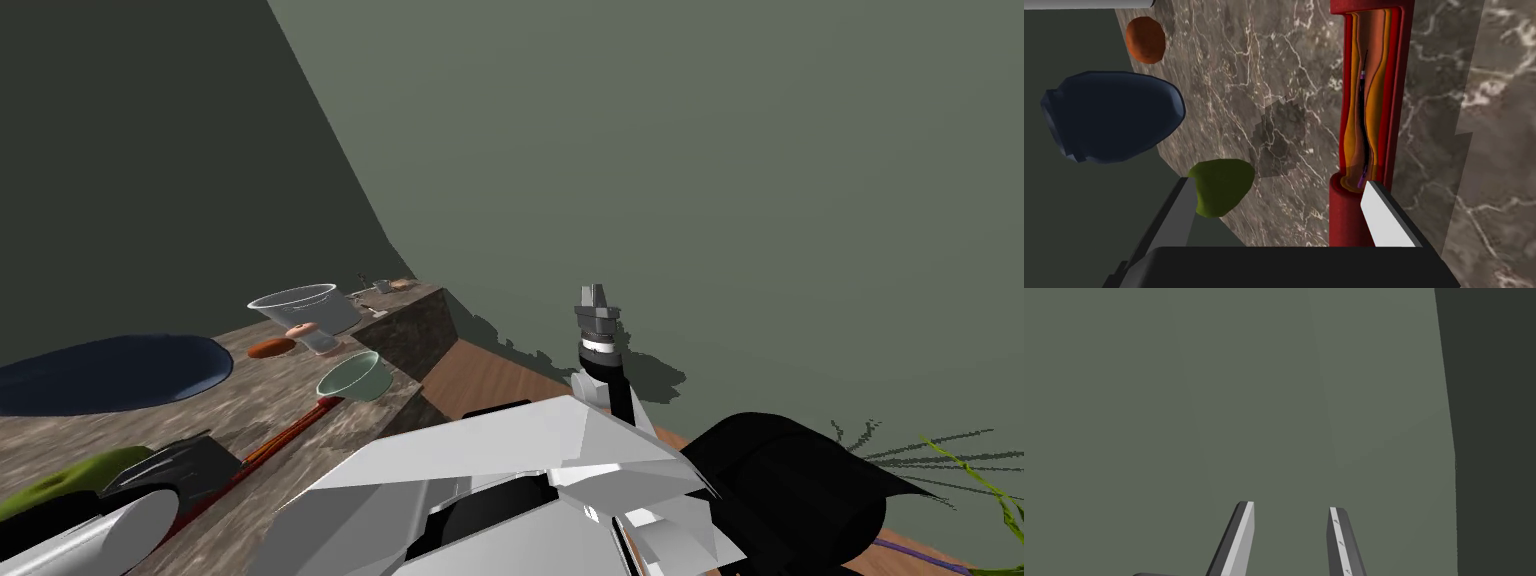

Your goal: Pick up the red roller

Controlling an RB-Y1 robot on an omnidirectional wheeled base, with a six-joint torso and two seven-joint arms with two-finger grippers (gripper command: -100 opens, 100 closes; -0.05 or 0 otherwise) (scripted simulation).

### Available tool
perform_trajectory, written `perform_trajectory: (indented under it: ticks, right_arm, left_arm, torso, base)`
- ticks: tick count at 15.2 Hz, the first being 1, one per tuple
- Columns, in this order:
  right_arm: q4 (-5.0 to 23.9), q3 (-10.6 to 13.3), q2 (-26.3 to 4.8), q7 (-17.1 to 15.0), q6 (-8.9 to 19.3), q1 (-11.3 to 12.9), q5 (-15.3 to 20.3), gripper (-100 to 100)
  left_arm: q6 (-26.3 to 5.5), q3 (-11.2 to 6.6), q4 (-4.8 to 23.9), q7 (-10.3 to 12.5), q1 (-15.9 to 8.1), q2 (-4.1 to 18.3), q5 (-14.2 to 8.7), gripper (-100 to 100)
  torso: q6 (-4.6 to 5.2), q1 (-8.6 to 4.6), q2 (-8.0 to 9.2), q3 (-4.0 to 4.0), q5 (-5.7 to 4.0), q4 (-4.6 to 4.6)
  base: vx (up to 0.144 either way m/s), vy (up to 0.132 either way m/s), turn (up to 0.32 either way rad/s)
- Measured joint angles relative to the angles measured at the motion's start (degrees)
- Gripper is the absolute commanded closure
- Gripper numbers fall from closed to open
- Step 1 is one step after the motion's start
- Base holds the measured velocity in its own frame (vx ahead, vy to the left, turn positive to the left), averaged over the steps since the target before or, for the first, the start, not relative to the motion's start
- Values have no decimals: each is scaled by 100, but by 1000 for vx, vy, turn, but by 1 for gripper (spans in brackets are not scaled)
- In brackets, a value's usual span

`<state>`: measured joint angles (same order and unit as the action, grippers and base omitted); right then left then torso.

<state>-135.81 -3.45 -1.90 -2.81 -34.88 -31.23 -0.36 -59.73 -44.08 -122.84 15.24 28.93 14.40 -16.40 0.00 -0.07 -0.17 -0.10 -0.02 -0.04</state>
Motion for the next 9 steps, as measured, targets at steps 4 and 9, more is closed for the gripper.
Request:
perform_trajectory:
  ticks: [4,9]
  right_arm:
    - [0,0,0,0,0,0,0,0]
    - [0,0,0,0,0,0,0,0]
  left_arm:
    - [-489,-124,183,112,86,117,-46,-100]
    - [-868,-148,360,203,216,96,-80,-100]
  torso:
    - [0,1,-6,-3,1,-1]
    - [-2,3,7,4,1,1]
  base:
    - [65,-3,-142]
    - [37,7,-60]
